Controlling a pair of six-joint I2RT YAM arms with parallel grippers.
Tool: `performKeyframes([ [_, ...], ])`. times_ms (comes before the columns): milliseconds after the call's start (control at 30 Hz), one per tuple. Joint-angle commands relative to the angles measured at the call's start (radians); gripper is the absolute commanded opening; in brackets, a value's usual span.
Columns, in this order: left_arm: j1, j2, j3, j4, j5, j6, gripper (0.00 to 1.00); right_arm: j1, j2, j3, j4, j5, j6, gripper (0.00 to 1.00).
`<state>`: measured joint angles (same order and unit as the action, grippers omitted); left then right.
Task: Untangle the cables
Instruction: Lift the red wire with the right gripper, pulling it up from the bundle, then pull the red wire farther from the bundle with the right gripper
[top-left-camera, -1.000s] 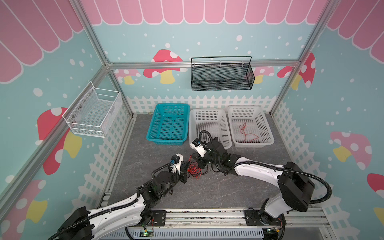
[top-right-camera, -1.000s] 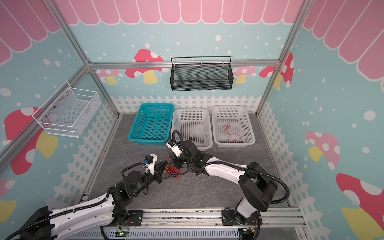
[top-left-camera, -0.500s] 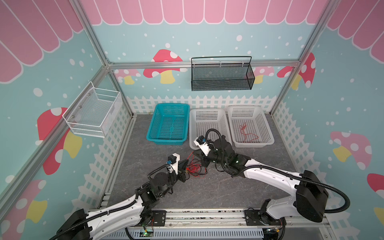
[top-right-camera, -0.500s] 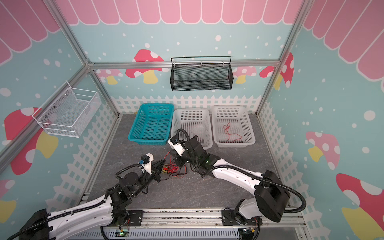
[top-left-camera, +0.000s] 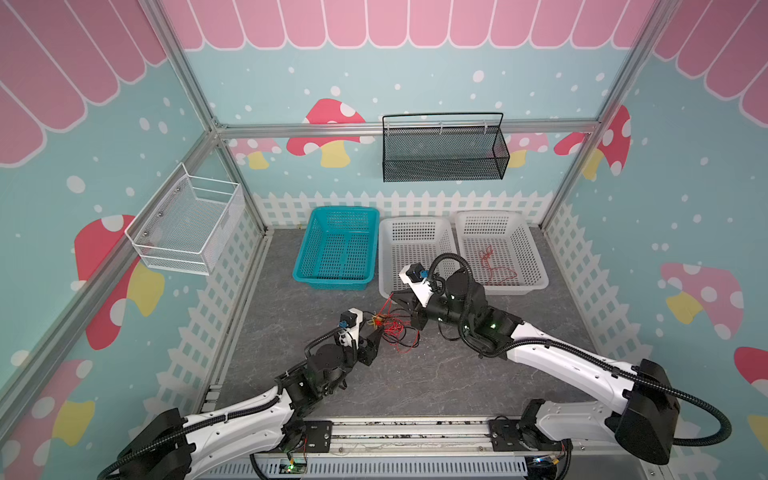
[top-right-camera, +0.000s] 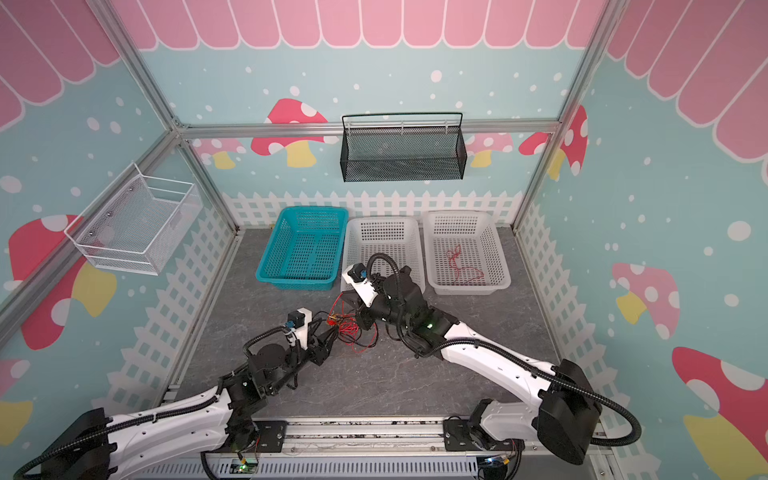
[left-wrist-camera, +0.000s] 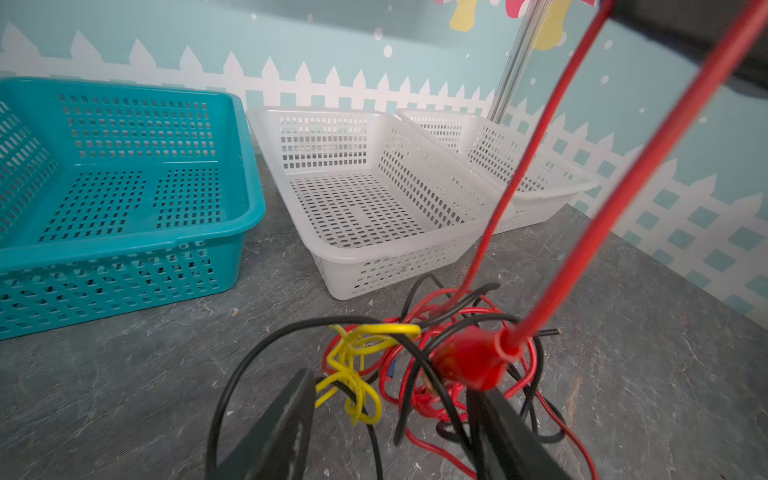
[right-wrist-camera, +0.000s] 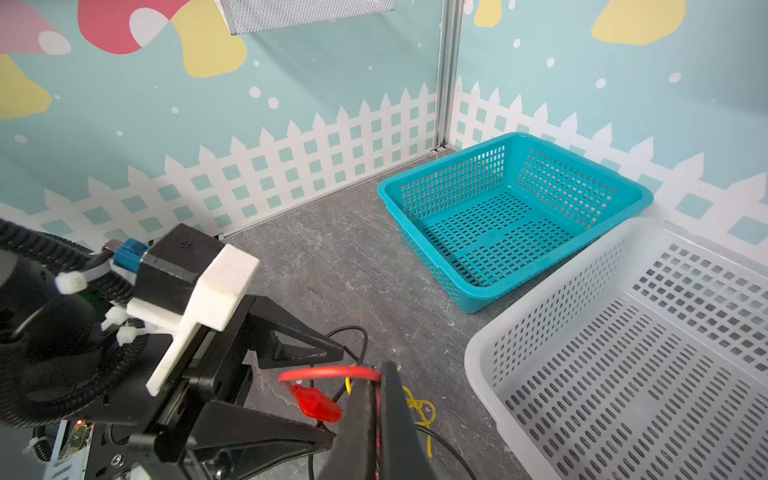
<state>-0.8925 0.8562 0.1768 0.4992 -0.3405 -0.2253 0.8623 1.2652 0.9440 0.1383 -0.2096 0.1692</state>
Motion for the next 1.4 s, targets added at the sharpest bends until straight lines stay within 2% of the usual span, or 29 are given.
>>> performKeyframes([
  [0, 0.004, 0.020, -0.019, 0.051, -0.009, -0.007, 0.61, -0.001, -0.026, 0.030, 0.023, -0.005, 0.000, 0.00],
  [167, 0.007, 0.067, -0.022, 0.088, -0.016, -0.009, 0.58, 0.000, -0.040, 0.042, 0.016, -0.021, 0.001, 0.00],
  [333, 0.022, 0.123, -0.028, 0.115, -0.027, -0.025, 0.23, 0.000, -0.073, 0.060, -0.003, 0.026, 0.008, 0.00],
  [467, 0.030, 0.152, -0.036, 0.127, -0.024, -0.041, 0.00, -0.001, -0.085, 0.087, -0.041, 0.076, 0.003, 0.00],
  [733, 0.045, 0.171, -0.055, 0.110, -0.056, -0.061, 0.00, 0.000, -0.129, 0.104, -0.082, 0.118, -0.014, 0.00],
  [1033, 0.053, 0.129, -0.087, 0.051, -0.087, -0.089, 0.00, 0.000, -0.203, 0.099, -0.134, 0.164, -0.057, 0.00],
  [1267, 0.058, 0.086, -0.091, 0.015, -0.088, -0.088, 0.00, -0.001, -0.232, 0.089, -0.136, 0.154, -0.054, 0.00],
  [1367, 0.058, 0.059, -0.089, 0.001, -0.060, -0.092, 0.00, -0.001, -0.227, 0.089, -0.131, 0.114, -0.062, 0.00],
])
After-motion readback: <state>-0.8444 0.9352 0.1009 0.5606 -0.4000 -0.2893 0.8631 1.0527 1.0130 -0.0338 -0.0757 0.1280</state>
